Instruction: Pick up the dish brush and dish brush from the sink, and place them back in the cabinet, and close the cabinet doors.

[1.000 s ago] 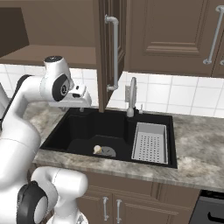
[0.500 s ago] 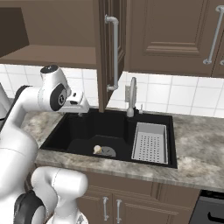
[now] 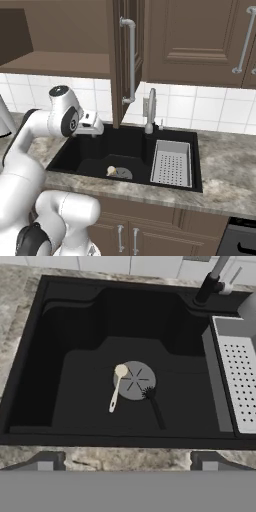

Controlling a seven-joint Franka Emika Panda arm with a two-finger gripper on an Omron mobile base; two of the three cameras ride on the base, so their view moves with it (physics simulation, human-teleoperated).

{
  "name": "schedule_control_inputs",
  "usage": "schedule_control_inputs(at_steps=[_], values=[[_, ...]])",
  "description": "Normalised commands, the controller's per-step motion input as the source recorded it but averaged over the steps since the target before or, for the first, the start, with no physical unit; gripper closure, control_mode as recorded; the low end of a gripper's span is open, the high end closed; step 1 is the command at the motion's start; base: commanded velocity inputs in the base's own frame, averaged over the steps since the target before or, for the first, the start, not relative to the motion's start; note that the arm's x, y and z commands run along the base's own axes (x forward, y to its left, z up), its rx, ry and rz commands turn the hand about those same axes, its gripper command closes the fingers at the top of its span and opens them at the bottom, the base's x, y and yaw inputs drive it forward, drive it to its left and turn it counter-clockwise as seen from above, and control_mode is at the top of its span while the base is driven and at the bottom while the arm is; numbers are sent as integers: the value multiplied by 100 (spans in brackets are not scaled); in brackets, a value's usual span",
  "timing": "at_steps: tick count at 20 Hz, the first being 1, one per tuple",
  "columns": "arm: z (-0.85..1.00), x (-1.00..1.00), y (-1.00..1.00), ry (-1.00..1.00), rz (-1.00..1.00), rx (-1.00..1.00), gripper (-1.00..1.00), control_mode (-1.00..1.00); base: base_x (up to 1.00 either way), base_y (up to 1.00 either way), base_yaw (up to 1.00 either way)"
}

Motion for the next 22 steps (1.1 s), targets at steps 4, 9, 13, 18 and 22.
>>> schedule_control_inputs(at_steps=[4, 9, 13, 18, 22], values=[[-19, 32, 0, 0, 0, 0, -100, -100, 0, 0, 0], [-20, 36, 0, 4, 0, 0, -100, -100, 0, 0, 0], [-21, 31, 0, 4, 0, 0, -100, -100, 0, 0, 0], [-25, 20, 0, 1, 0, 1, -100, -100, 0, 0, 0], [-23, 20, 0, 7, 0, 2, -100, -100, 0, 0, 0]])
